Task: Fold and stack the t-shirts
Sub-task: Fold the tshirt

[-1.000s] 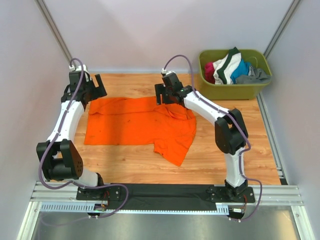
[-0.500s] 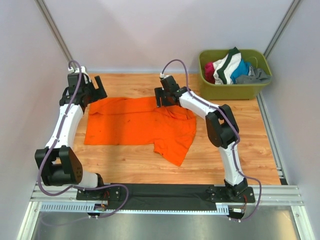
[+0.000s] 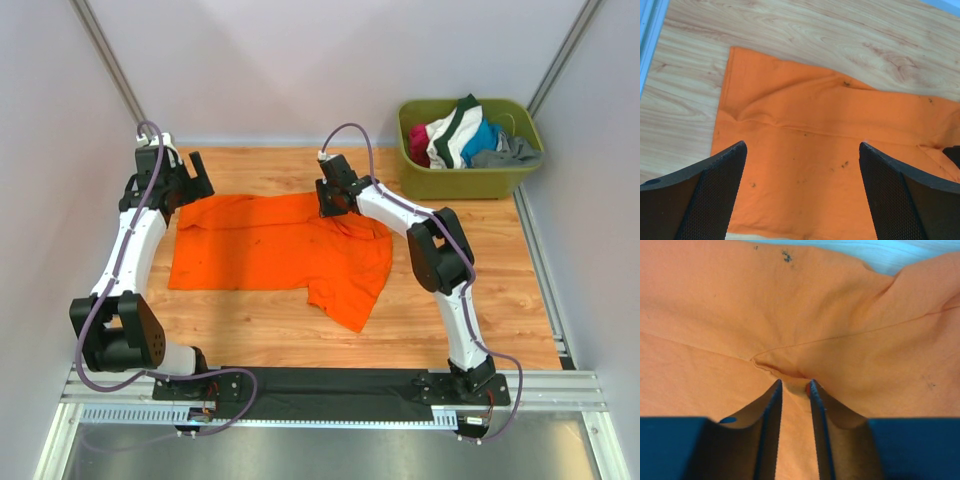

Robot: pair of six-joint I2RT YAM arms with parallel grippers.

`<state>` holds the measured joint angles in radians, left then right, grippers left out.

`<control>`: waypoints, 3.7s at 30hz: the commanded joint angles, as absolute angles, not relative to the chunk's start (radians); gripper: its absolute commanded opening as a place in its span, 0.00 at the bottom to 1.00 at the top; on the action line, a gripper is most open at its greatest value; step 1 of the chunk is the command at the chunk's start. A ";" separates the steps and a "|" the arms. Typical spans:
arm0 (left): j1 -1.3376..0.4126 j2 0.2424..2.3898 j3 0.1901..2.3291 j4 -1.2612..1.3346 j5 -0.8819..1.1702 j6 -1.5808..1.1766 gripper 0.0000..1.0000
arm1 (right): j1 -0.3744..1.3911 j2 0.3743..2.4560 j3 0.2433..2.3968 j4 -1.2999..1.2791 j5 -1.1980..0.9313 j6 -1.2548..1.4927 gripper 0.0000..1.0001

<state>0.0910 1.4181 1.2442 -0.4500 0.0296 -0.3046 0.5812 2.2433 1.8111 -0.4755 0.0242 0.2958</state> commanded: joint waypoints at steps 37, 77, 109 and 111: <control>0.092 1.350 1.212 -0.426 0.054 -0.291 0.99 | 0.635 2.123 1.632 -0.394 -0.176 0.437 0.00; 0.278 2.052 1.742 -0.617 0.170 -0.179 0.58 | 0.357 2.192 1.875 -0.479 0.075 0.342 0.68; 0.227 2.404 2.077 -0.841 -0.083 -0.261 0.30 | 0.390 2.267 1.844 -0.523 0.120 0.310 0.33; 0.227 2.422 2.091 -0.867 -0.138 -0.273 0.30 | 0.391 2.269 1.842 -0.523 0.120 0.311 0.33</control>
